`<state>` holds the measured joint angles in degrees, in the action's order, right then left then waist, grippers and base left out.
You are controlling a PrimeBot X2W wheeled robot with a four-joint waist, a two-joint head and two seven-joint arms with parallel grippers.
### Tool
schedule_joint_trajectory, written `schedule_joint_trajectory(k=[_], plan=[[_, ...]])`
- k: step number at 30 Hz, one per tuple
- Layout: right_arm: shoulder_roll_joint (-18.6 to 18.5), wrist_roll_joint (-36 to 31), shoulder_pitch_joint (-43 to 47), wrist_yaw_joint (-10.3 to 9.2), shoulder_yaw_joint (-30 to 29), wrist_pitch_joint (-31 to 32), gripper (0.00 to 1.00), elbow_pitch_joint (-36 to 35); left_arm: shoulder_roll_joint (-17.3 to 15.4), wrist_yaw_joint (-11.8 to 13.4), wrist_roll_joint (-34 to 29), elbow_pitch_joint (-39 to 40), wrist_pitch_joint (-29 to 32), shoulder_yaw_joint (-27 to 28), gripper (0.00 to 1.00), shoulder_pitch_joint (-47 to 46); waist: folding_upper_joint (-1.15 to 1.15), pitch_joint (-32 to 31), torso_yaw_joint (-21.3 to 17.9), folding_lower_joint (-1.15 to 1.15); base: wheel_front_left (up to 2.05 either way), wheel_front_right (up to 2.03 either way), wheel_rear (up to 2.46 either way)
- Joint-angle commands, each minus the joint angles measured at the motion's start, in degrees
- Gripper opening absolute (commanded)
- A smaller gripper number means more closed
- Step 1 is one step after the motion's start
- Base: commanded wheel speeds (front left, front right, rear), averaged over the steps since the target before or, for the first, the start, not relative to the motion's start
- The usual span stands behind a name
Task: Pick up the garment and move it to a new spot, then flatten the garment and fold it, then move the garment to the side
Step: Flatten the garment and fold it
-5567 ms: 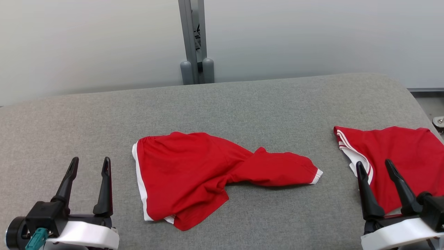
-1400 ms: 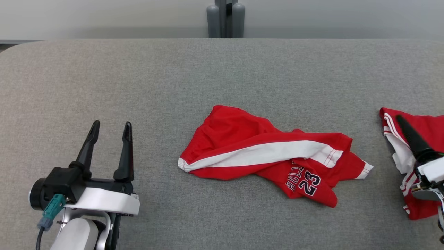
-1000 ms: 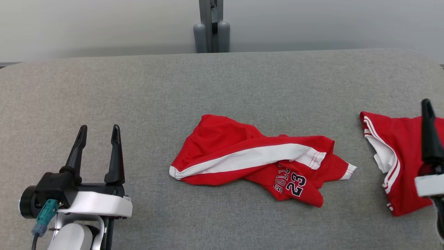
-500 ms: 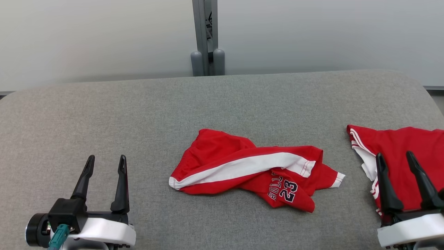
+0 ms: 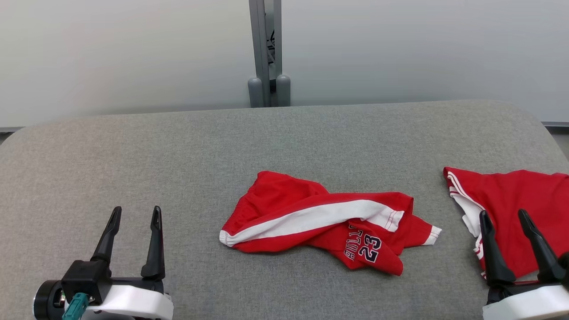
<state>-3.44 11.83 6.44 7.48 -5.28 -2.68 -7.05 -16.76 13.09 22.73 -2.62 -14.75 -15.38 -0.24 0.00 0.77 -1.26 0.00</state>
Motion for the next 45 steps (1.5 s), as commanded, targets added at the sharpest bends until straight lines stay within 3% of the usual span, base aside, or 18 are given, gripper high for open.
schedule_joint_trajectory(k=[1, 18, 24, 34, 45], plan=[[0.08, -0.29, 0.47, 0.03, -0.29, 0.27, 1.00, -0.49, 0.09, -0.44, -0.32, -0.27, -0.34, 0.32, 1.00, 0.39, 0.00, 0.05, 0.05, 0.00, 0.00, 0.00, 0.00], [0.40, -0.36, 0.13, 0.03, -0.02, 0.69, 1.00, -0.37, 0.07, -0.39, -0.64, -0.67, -0.04, 0.18, 1.00, 0.00, 0.00, -0.31, -0.12, 0.00, 0.00, 0.00, 0.00], [0.38, -0.11, -0.84, 0.03, 0.81, 0.64, 1.00, -0.01, 0.11, -1.11, 0.02, -1.61, 3.41, -1.24, 1.00, -2.19, 0.00, 0.49, -1.44, 0.00, 0.00, 0.00, 0.00], [0.37, 0.23, -2.20, 0.03, 2.09, 0.21, 1.00, 0.74, 0.77, -8.17, 3.00, -9.40, 14.59, -8.02, 1.00, -6.61, 0.00, 3.34, -4.94, 0.00, 0.00, 0.00, 0.00], [0.40, 0.98, -3.84, 0.03, 2.43, -0.81, 1.00, 1.92, 1.56, -12.17, 6.34, -21.60, 16.49, -8.07, 1.00, -12.14, 0.00, 6.37, -7.30, 0.00, 0.00, 0.00, 0.00]])
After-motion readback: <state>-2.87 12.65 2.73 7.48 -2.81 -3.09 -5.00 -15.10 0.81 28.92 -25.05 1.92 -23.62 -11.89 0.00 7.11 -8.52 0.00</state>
